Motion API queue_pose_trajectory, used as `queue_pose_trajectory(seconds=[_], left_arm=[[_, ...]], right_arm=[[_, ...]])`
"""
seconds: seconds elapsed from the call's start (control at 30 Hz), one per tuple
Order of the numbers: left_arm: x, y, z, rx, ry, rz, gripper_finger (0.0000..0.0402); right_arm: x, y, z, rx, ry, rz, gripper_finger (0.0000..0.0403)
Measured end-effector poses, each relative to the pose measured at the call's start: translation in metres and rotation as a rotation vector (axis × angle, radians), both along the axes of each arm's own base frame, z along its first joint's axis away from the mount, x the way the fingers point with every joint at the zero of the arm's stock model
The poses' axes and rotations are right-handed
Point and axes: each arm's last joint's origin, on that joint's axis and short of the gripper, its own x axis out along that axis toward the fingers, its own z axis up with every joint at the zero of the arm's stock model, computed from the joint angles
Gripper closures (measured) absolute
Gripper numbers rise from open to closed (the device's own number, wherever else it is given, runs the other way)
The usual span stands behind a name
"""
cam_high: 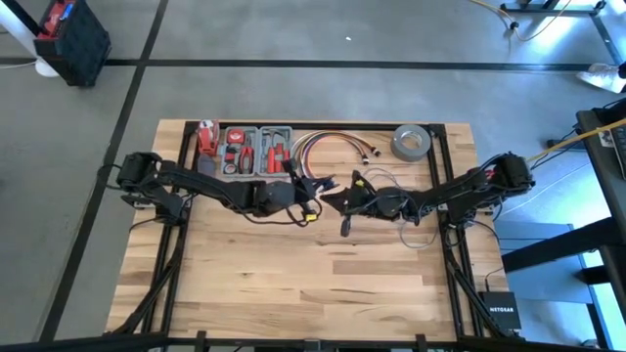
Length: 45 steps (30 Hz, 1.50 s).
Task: Coil cords
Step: Coil the blue wire onto the black spool
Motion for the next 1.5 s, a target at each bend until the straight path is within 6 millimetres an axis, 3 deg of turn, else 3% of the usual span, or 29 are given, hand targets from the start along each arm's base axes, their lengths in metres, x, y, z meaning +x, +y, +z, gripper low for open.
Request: queue_pose_trajectory(seconds=[0.33,0.63,0.9,1.0,1.27,1.5], left_arm=[[-0.006,-0.004,0.015,-0.030,-0.067,0.004,0.0401],[-0.026,-0.013,0.031,-0.073,-0.038,-0.015,0.0401],[-0.027,-0.017,0.031,-0.077,-0.024,-0.042,0.0401],[-0.028,-0.020,0.031,-0.035,0.010,-0.073,0.0401],[-0.029,-0.022,0.030,-0.025,0.031,-0.090,0.0402],[-0.029,-0.025,0.030,-0.002,0.051,-0.105,0.0402]], right_arm=[[0.020,0.001,-0.020,-0.045,0.157,-0.044,0.0394],[0.018,-0.001,-0.028,-0.086,0.259,-0.114,0.0393],[0.017,-0.002,-0.029,-0.093,0.281,-0.155,0.0389],[0.015,-0.003,-0.031,-0.097,0.297,-0.179,0.0365],[0.013,-0.004,-0.030,-0.106,0.318,-0.194,0.0255],[0.005,-0.004,-0.042,-0.147,0.490,-0.160,0.0226]])
